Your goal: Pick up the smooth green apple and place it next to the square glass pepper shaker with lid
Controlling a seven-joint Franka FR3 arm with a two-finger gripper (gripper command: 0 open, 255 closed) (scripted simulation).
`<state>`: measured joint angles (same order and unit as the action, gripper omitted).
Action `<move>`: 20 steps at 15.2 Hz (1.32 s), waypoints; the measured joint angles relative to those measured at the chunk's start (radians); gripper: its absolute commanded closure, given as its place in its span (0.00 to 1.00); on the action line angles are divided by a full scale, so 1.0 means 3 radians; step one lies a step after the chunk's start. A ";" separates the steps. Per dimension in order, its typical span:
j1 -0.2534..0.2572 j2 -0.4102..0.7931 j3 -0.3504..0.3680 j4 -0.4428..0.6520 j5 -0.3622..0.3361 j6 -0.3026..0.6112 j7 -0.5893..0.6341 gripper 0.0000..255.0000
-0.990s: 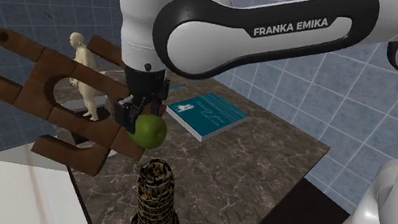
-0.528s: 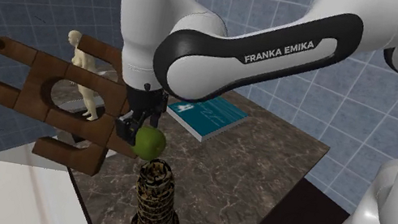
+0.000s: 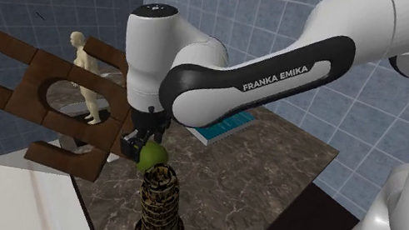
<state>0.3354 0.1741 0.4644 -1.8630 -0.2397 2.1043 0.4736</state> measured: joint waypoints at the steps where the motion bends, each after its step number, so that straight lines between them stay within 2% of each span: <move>1: 0.0000 0.0023 -0.0005 -0.0023 -0.0016 0.0043 0.0008 1.00; 10: 0.0020 0.0176 -0.0039 -0.0238 -0.0151 0.0380 0.0134 1.00; 17: 0.0023 0.0207 -0.0046 -0.0245 -0.0172 0.0414 0.0146 1.00; 18: 0.0023 0.0207 -0.0046 -0.0245 -0.0172 0.0415 0.0146 0.00; 20: 0.0023 0.0208 -0.0046 -0.0245 -0.0173 0.0417 0.0146 0.00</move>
<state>0.3422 0.2367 0.4507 -1.9364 -0.2915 2.2294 0.5175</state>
